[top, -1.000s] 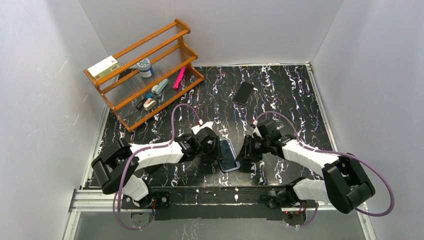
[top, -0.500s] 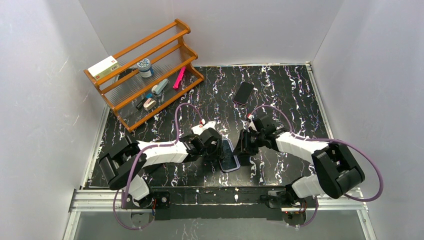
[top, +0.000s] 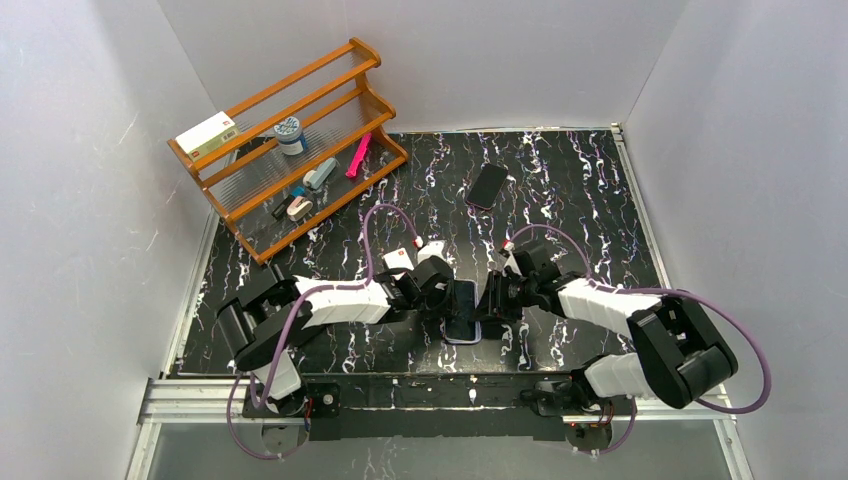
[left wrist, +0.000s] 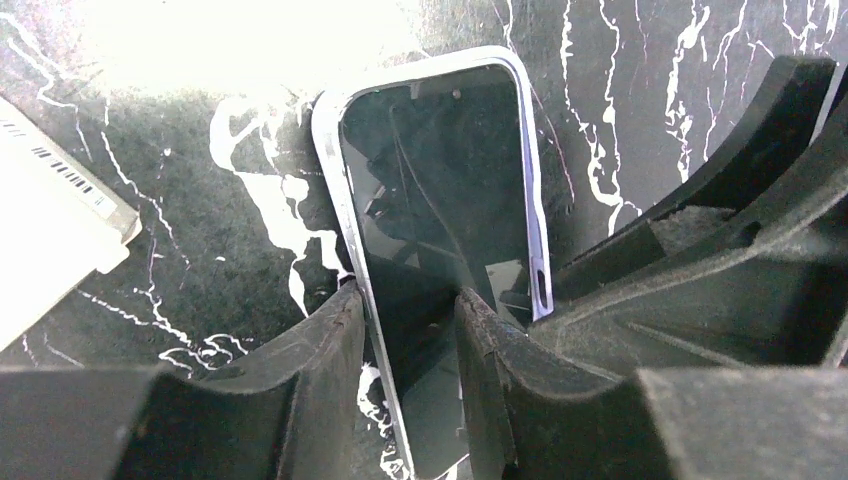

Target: Put the phone into the phone case

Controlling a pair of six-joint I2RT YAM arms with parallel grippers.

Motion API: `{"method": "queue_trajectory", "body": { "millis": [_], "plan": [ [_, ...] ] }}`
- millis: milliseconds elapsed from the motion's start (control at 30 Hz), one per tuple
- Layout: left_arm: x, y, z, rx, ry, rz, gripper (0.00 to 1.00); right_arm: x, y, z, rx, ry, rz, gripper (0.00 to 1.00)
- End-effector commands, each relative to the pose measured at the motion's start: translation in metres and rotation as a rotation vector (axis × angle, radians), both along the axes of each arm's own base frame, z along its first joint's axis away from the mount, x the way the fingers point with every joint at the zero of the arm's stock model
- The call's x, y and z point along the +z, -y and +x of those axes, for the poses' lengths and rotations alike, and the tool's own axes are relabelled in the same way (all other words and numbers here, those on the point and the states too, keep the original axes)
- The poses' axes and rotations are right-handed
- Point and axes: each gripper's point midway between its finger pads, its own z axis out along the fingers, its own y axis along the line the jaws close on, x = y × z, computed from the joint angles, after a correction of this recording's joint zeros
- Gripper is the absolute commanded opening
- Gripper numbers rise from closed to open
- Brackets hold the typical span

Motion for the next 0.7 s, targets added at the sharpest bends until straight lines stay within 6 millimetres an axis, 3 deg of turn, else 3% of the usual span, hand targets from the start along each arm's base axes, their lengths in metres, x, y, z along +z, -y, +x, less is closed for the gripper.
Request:
{"method": "queue_trajectory", "body": {
  "millis": [0, 100, 233, 400, 667],
  "plan": [
    [0.008, 0.027, -0.017, -0.073, -0.035, -0.057, 0.27, 0.008, -0.006, -0.001, -0.020, 0.009, 0.058, 0.41],
    [0.015, 0.028, -0.021, -0.071, -0.055, -0.082, 0.27, 0.015, -0.004, 0.006, -0.069, 0.042, 0.056, 0.42],
    [0.024, 0.020, -0.027, -0.047, -0.079, -0.097, 0.38, 0.016, 0.003, 0.011, -0.156, 0.048, 0.036, 0.52],
    [0.029, 0.009, -0.029, -0.028, -0.081, -0.067, 0.42, 0.013, 0.012, 0.014, -0.248, 0.060, 0.023, 0.47],
    [0.020, 0.003, -0.037, -0.022, -0.131, -0.027, 0.40, 0.006, 0.026, 0.006, -0.252, 0.055, -0.055, 0.46]
  ]
}}
